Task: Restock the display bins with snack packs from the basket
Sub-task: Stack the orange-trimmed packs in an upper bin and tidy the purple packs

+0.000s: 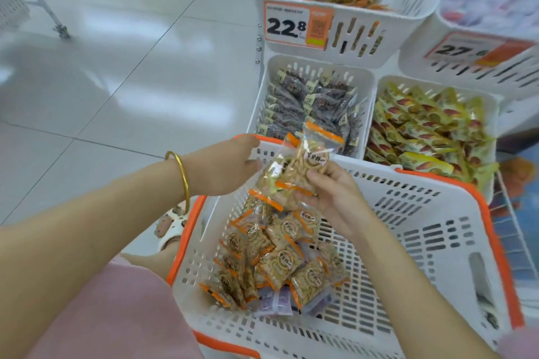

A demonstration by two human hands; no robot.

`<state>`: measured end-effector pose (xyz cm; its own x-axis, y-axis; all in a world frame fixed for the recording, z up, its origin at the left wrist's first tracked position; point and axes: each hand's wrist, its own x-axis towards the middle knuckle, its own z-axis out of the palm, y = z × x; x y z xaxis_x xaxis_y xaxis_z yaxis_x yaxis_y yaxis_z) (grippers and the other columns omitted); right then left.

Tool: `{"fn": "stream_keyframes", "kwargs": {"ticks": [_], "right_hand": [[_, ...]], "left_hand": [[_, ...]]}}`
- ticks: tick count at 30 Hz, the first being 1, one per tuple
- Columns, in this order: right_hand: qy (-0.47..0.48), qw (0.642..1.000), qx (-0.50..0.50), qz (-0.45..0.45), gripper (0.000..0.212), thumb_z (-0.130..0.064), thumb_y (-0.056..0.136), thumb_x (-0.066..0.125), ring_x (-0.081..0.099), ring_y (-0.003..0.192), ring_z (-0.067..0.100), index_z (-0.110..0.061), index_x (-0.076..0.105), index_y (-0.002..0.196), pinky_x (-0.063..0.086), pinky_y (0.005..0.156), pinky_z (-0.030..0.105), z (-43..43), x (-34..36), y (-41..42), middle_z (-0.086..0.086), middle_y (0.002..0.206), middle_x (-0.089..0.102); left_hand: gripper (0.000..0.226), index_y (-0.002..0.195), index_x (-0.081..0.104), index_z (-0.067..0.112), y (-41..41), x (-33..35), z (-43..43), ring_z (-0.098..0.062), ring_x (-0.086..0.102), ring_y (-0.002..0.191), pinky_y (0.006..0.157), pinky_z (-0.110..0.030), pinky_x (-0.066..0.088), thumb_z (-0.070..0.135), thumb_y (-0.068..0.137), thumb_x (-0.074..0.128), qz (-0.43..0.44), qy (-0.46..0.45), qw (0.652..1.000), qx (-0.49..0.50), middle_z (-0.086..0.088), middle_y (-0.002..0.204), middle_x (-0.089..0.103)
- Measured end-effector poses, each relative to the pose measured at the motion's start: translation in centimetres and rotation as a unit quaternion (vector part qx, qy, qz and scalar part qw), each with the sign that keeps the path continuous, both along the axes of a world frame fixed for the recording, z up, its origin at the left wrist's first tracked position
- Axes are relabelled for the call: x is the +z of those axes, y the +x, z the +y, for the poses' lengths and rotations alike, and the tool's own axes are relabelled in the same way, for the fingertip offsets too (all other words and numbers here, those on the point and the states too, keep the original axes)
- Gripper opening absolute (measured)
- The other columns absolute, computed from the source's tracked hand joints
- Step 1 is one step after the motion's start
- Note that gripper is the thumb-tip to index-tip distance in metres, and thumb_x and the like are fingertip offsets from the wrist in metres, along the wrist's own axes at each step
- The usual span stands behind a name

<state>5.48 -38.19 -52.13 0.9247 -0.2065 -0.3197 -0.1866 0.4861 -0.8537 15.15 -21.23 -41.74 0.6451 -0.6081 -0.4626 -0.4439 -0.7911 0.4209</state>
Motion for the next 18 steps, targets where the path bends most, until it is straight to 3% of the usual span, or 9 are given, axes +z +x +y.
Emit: {"fn": "stream_keyframes", "kwargs": {"ticks": [1, 3, 5, 7, 12, 15, 18], "right_hand": [[0.013, 1.000, 0.003, -0.016, 0.019, 0.000, 0.092, 0.049, 0.069, 0.084, 0.016, -0.010, 0.058, 0.105, 0.058, 0.064, 0.030, -0.2, 1.1, -0.1, 0.002, 0.092, 0.072], [0.027, 0.999, -0.001, -0.040, 0.019, -0.001, 0.091, 0.050, 0.069, 0.077, 0.014, -0.011, 0.057, 0.105, 0.058, 0.058, 0.029, -0.5, 2.9, -0.3, 0.001, 0.088, 0.072], [0.013, 0.999, -0.004, -0.051, 0.025, -0.003, 0.089, 0.053, 0.069, 0.077, 0.014, -0.013, 0.054, 0.112, 0.058, 0.056, 0.031, -0.6, 4.3, -0.7, 0.002, 0.093, 0.071], [-0.024, 0.999, -0.008, -0.045, 0.027, -0.010, 0.090, 0.055, 0.068, 0.078, 0.011, -0.015, 0.054, 0.116, 0.057, 0.057, 0.031, -1.2, 5.1, -1.2, 0.000, 0.098, 0.068], [-0.192, 0.981, 0.004, -0.017, 0.019, -0.016, 0.090, 0.062, 0.065, 0.076, 0.012, -0.021, 0.061, 0.109, 0.053, 0.064, 0.031, -2.3, 6.2, -1.1, -0.003, 0.096, 0.067], [-0.266, 0.964, -0.014, -0.012, 0.022, -0.020, 0.084, 0.071, 0.063, 0.072, 0.015, -0.016, 0.056, 0.099, 0.053, 0.061, 0.029, -2.8, 7.7, 0.0, 0.005, 0.090, 0.063], [-0.291, 0.957, 0.003, 0.003, 0.032, -0.024, 0.079, 0.076, 0.059, 0.066, 0.011, -0.017, 0.049, 0.096, 0.052, 0.060, 0.028, -4.2, 10.1, 1.1, 0.002, 0.087, 0.055]], "left_hand": [[0.044, 0.141, 0.032, 0.015, -0.1, -0.1, -0.5, -0.024, 0.055, 0.111, 0.094, -0.030, 0.044, 0.029, 0.100, 0.038, 0.039, -0.039, 0.998, 0.039, -0.007, 0.131, 0.051], [0.027, 0.120, 0.051, 0.014, -0.1, -0.1, -1.3, -0.020, 0.058, 0.082, 0.077, -0.031, 0.050, 0.027, 0.099, 0.043, 0.091, -0.119, 0.984, 0.094, -0.006, 0.097, 0.061], [0.017, 0.092, 0.056, 0.009, 0.0, 0.2, -2.0, -0.013, 0.047, 0.055, 0.052, -0.022, 0.043, 0.022, 0.097, 0.048, 0.096, -0.157, 0.976, 0.118, -0.004, 0.068, 0.052], [0.017, 0.086, 0.053, 0.006, 0.1, 0.6, -2.5, -0.008, 0.039, 0.043, 0.045, -0.019, 0.033, 0.018, 0.097, 0.050, 0.119, -0.199, 0.961, 0.149, -0.002, 0.059, 0.044], [0.022, 0.076, 0.050, 0.012, -0.1, 1.3, -4.5, -0.016, 0.042, 0.059, 0.069, -0.038, 0.040, 0.019, 0.097, 0.050, 0.217, -0.321, 0.900, 0.199, -0.001, 0.061, 0.043], [0.008, 0.090, 0.060, 0.017, -0.2, 2.1, -5.5, -0.020, 0.065, 0.072, 0.077, -0.038, 0.053, 0.025, 0.092, 0.058, 0.214, -0.347, 0.901, 0.149, -0.002, 0.077, 0.068], [0.019, 0.104, 0.060, 0.016, 0.6, 3.0, -5.9, -0.023, 0.069, 0.090, 0.081, -0.038, 0.056, 0.012, 0.086, 0.065, 0.200, -0.370, 0.898, 0.130, -0.007, 0.098, 0.072]]}}
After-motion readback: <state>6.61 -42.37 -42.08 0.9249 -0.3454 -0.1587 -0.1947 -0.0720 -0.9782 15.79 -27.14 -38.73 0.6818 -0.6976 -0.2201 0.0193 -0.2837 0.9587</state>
